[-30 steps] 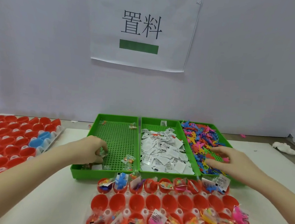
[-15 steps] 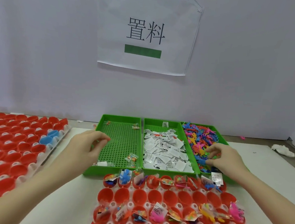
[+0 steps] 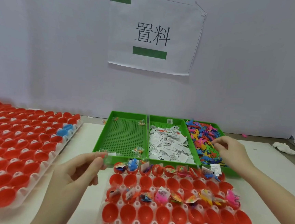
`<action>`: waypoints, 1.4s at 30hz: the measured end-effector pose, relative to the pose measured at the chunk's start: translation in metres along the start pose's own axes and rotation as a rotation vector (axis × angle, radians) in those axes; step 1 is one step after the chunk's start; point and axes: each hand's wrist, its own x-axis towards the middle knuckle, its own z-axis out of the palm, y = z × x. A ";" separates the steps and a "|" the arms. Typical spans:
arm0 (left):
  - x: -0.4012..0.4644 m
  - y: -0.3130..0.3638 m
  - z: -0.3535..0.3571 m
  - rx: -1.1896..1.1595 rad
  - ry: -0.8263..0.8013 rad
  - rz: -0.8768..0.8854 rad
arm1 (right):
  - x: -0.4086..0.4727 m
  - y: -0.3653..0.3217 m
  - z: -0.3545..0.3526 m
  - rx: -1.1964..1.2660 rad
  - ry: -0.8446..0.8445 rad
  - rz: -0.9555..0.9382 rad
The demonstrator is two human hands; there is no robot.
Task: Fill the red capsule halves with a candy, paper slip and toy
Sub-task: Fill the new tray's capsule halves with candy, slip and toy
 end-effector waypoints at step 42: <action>-0.056 -0.001 -0.038 0.052 -0.546 -0.306 | -0.188 -0.141 0.029 0.199 -0.684 -0.545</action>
